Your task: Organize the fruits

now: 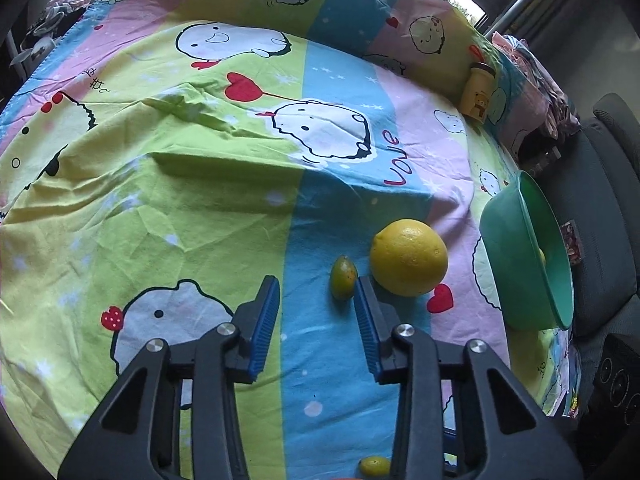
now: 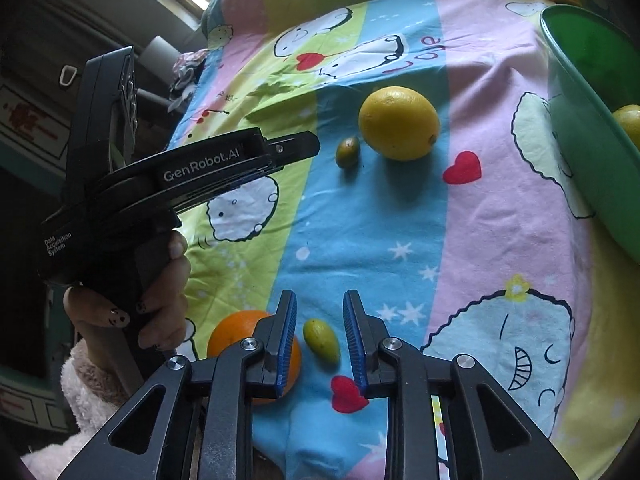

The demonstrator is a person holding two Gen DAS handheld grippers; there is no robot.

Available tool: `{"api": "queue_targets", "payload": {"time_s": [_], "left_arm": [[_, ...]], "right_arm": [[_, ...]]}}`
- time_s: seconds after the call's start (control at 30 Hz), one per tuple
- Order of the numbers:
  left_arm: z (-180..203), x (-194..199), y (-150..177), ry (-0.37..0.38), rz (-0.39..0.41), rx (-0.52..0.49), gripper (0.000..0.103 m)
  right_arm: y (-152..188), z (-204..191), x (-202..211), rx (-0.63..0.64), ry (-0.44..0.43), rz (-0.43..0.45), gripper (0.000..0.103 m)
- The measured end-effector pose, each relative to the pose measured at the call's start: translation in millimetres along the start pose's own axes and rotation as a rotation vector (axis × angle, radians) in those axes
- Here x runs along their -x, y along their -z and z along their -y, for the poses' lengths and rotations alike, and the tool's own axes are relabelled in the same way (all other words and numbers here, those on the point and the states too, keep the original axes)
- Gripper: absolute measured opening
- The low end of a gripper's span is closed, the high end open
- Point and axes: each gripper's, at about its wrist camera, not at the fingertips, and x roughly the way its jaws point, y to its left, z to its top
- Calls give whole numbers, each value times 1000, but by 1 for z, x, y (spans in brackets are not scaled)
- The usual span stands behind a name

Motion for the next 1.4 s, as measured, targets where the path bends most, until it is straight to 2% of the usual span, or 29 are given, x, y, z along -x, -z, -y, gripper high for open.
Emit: {"api": "queue_targets", "payload": {"time_s": [0.23, 0.37, 0.53, 0.7, 0.87, 0.9, 1.0, 1.07, 1.1, 1.27, 1.4], "left_arm": [[-1, -9, -4, 51, -30, 45, 36], [4, -13, -5, 49, -32, 39, 36], [5, -24, -6, 31, -62, 33, 36], [-1, -28, -9, 92, -85, 67, 36], [2, -29, -10, 93, -88, 59, 36], [2, -29, -11, 95, -89, 62, 35], [2, -32, -11, 99, -101, 62, 23], [2, -33, -11, 98, -105, 61, 17], [2, -33, -11, 102, -107, 61, 17], [1, -34, -11, 114, -110, 70, 18], [4, -31, -9, 85, -107, 57, 18]], "right_arm": [[17, 6, 8, 33, 0, -16, 27], [24, 6, 6, 56, -8, -41, 27], [28, -3, 1, 95, 25, -50, 27], [27, -13, -10, 105, 64, -64, 27], [26, -21, -18, 104, 77, -60, 27], [26, -24, -20, 107, 83, -58, 27], [23, -30, -24, 111, 105, -43, 27], [22, -34, -27, 115, 109, -36, 21], [21, -35, -29, 111, 107, -35, 19], [12, -40, -38, 87, 117, -15, 19], [4, -36, -39, 64, 126, -1, 19]]}}
